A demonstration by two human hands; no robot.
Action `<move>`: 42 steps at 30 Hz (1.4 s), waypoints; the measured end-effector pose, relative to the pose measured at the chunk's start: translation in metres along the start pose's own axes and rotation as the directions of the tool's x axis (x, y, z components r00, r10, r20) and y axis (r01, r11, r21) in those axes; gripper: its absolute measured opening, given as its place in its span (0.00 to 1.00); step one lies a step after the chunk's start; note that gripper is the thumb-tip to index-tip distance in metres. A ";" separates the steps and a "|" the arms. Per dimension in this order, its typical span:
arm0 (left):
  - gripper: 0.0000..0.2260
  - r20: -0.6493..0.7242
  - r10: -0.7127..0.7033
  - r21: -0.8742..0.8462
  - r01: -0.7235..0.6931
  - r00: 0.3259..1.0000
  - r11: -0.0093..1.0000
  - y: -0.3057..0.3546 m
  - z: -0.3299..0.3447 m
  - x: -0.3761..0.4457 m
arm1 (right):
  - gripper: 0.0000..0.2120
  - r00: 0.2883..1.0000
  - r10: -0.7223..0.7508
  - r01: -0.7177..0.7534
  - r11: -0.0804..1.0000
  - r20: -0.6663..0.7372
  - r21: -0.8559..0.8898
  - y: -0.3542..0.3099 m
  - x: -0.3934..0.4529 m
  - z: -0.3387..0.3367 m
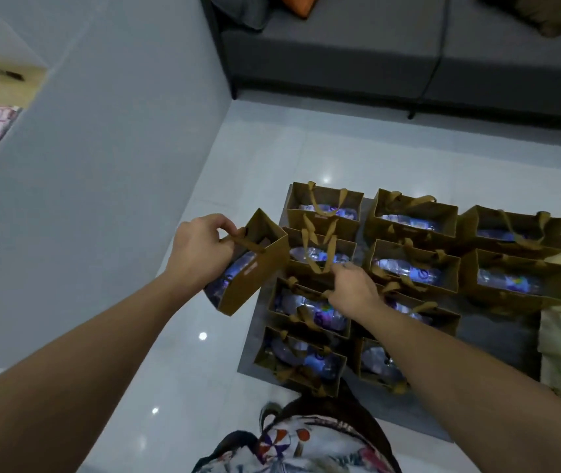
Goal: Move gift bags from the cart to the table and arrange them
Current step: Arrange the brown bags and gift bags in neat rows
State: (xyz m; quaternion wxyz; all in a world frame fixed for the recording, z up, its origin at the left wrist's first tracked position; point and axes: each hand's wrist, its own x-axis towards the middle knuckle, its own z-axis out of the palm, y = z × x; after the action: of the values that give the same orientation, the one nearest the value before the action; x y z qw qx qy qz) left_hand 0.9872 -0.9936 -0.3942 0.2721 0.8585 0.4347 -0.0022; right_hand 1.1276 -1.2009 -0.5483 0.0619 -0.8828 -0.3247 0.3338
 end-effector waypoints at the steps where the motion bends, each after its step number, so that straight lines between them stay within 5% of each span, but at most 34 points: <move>1: 0.01 -0.003 -0.021 -0.003 0.021 1.000 1.000 -0.005 0.001 0.004 | 0.30 1.000 -0.008 0.008 1.000 0.007 -0.021 0.000 0.008 0.002; 7: 0.02 -0.050 -0.095 0.011 0.096 0.994 0.995 -0.021 0.009 0.030 | 0.47 0.997 -0.035 0.027 0.993 -0.073 -0.114 -0.007 0.054 0.008; 10: 0.04 -0.070 -0.133 0.005 0.133 0.989 0.991 -0.026 0.010 0.040 | 0.42 0.994 0.060 -0.070 0.992 -0.094 -0.101 -0.011 0.067 0.015; 14: 0.04 -0.087 -0.145 0.031 0.148 0.986 0.989 -0.035 0.007 0.049 | 0.27 0.998 0.024 -0.010 0.969 0.051 -0.247 -0.011 0.074 0.035; 18: 0.04 -0.108 -0.152 0.015 0.155 0.982 0.988 -0.042 0.007 0.054 | 0.23 0.998 0.041 -0.030 0.963 0.037 -0.269 -0.012 0.085 0.043; 22: 0.04 -0.138 -0.163 -0.008 0.163 0.977 0.987 -0.054 0.012 0.054 | 0.25 0.986 0.116 -0.091 0.976 0.119 -0.200 -0.010 0.105 0.049; 25: 0.03 -0.140 -0.182 -0.045 0.178 0.973 0.983 -0.058 0.016 0.055 | 0.16 0.970 0.140 -0.123 0.988 0.198 -0.097 -0.008 0.114 0.052; 33: 0.04 -0.139 -0.213 -0.129 0.195 0.967 0.972 -0.053 0.012 0.060 | 0.05 0.991 -0.022 0.023 1.000 -0.129 0.004 -0.018 0.091 0.039; 35: 0.05 -0.131 -0.208 -0.138 0.190 0.969 0.972 -0.051 0.012 0.058 | 0.07 0.997 -0.004 -0.001 0.999 -0.083 -0.052 -0.024 0.088 0.024; 39: 0.05 -0.115 -0.146 -0.130 0.131 0.983 0.983 -0.051 0.008 0.050 | 0.09 0.972 0.055 0.013 0.957 0.227 -0.290 -0.036 0.078 -0.005; 42: 0.04 -0.097 -0.126 -0.125 0.113 0.987 0.986 -0.052 0.002 0.048 | 0.04 0.960 0.084 -0.024 0.976 0.268 -0.218 -0.034 0.073 -0.017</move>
State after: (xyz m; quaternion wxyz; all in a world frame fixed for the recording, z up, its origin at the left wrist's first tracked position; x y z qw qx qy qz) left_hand 0.9781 -0.9343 -0.4318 0.2992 0.8119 0.4985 0.0524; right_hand 1.1620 -1.1274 -0.5640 -0.0877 -0.8379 -0.3396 0.4183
